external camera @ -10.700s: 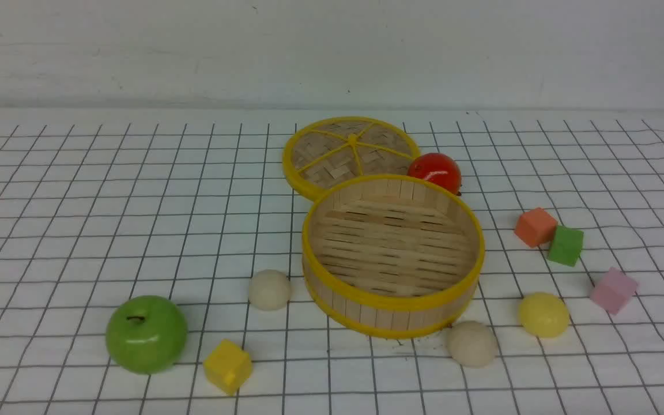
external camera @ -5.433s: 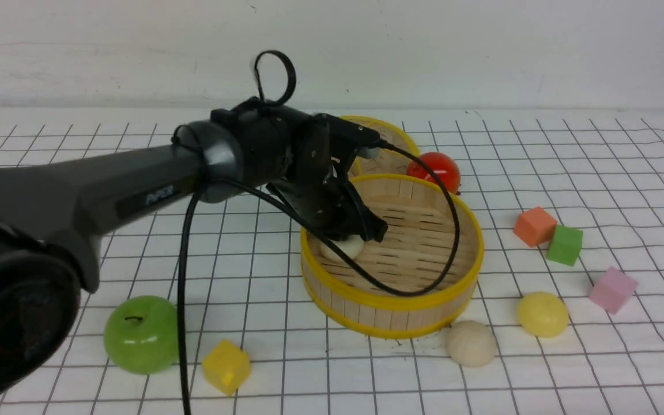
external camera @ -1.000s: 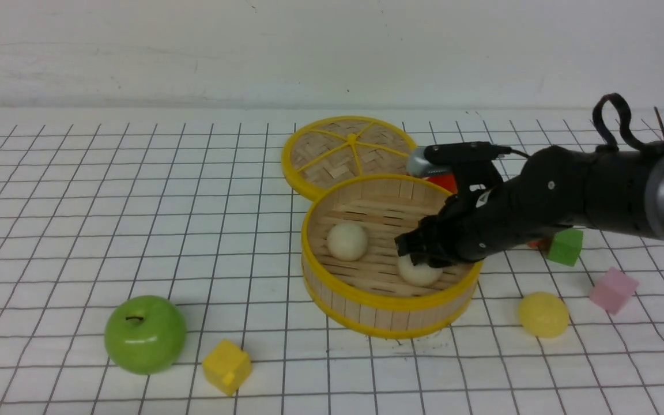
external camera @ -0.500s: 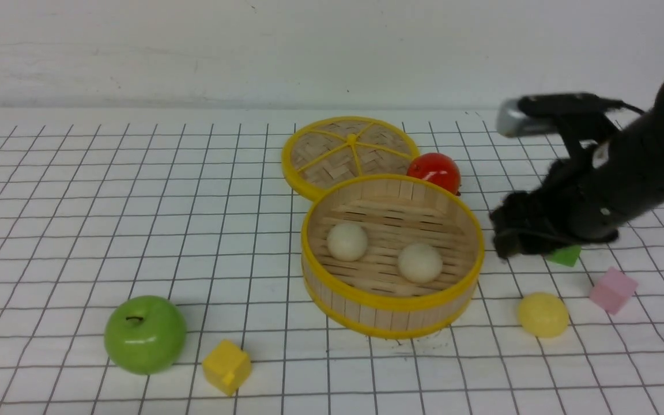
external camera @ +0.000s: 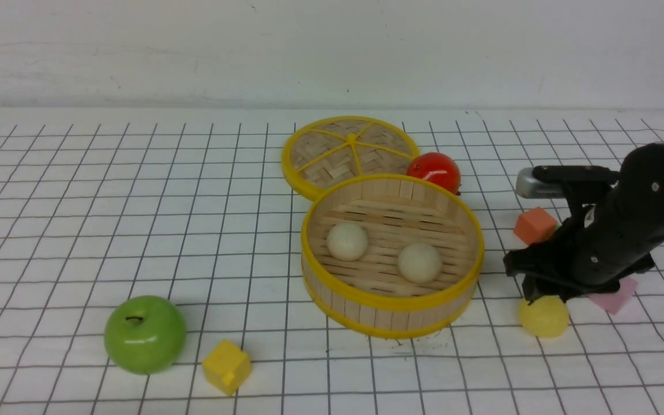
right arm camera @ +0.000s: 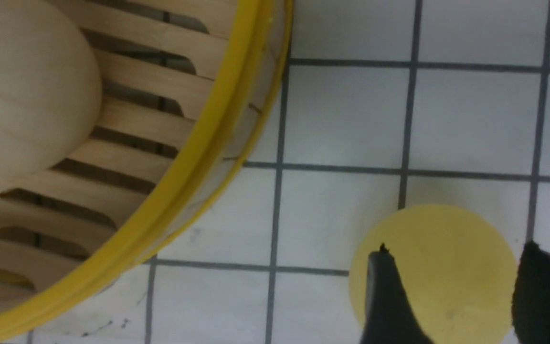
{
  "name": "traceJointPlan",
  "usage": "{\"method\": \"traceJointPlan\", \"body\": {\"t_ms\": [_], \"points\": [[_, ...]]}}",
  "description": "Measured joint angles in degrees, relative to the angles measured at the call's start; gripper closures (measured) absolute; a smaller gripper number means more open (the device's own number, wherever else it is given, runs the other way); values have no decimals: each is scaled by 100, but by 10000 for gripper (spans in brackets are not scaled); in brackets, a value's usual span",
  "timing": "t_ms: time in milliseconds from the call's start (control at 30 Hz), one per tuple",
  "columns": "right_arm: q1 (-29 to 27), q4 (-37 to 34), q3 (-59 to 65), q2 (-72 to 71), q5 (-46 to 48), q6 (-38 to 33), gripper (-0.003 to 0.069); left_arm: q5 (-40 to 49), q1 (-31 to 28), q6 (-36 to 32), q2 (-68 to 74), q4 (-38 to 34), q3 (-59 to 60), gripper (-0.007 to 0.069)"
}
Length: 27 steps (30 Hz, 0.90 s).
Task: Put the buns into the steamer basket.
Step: Use the right arm to grab a steamed stuffed bun
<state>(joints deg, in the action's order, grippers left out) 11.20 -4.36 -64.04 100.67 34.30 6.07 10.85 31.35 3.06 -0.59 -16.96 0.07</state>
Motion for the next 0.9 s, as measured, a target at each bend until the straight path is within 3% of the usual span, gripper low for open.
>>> {"method": "traceJointPlan", "body": {"t_ms": [267, 700, 900], "points": [[-27, 28, 0, 213, -195, 19, 341, 0, 0, 0, 0, 0, 0, 584], [-27, 45, 0, 197, -97, 19, 626, 0, 0, 0, 0, 0, 0, 567], [155, 40, -222, -323, 415, 19, 659, 4, 0, 0, 0, 0, 0, 559]]}}
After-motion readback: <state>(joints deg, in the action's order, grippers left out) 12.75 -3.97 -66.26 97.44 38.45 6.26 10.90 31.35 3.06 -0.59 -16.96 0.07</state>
